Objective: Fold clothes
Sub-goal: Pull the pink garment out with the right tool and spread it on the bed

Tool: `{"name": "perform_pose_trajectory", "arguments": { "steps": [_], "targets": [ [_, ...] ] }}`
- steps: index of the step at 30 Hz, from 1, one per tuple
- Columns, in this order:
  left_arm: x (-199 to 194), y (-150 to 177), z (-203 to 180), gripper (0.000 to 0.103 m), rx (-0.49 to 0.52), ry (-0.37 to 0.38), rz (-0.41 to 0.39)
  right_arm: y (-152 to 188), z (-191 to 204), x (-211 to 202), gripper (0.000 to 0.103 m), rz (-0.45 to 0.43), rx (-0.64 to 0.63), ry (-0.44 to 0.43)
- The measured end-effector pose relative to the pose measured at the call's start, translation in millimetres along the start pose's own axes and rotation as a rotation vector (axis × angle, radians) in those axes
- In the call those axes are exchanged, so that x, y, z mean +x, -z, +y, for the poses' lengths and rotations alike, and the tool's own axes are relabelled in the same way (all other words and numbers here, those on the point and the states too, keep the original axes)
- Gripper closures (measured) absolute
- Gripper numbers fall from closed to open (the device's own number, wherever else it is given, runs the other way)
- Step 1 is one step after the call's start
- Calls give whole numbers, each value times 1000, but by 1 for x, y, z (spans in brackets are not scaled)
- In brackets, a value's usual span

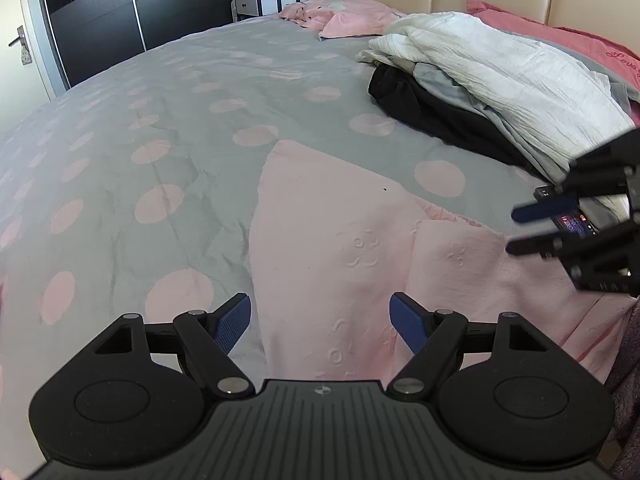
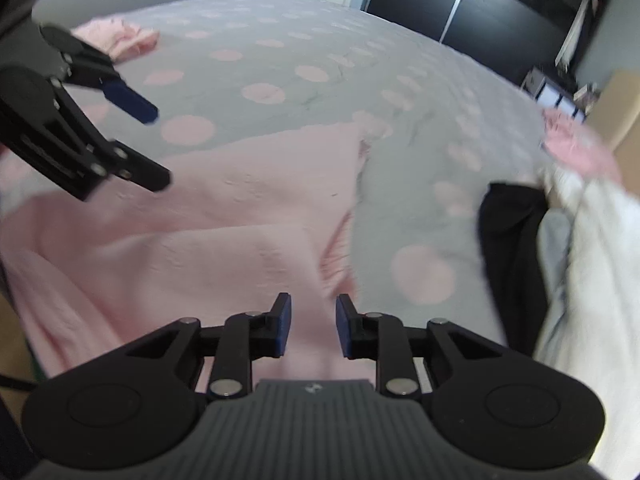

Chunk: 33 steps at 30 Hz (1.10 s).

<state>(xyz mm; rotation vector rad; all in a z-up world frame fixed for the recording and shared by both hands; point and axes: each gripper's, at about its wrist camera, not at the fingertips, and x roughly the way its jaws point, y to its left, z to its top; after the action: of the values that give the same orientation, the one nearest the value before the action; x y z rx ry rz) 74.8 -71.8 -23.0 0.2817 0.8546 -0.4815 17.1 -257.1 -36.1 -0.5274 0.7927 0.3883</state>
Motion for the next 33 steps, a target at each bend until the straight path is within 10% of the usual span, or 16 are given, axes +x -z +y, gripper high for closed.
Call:
{"name": "perform_pose_trajectory", "arguments": {
  "steps": [13, 14, 33],
  "targets": [
    [13, 1, 7, 27, -12, -10, 42, 7, 9, 58, 83, 15, -422, 40],
    [14, 1, 7, 27, -10, -8, 43, 7, 9, 58, 103, 16, -417, 36],
    [-13, 3, -5, 27, 29, 13, -17, 50, -59, -59, 103, 169, -53, 299]
  ]
}}
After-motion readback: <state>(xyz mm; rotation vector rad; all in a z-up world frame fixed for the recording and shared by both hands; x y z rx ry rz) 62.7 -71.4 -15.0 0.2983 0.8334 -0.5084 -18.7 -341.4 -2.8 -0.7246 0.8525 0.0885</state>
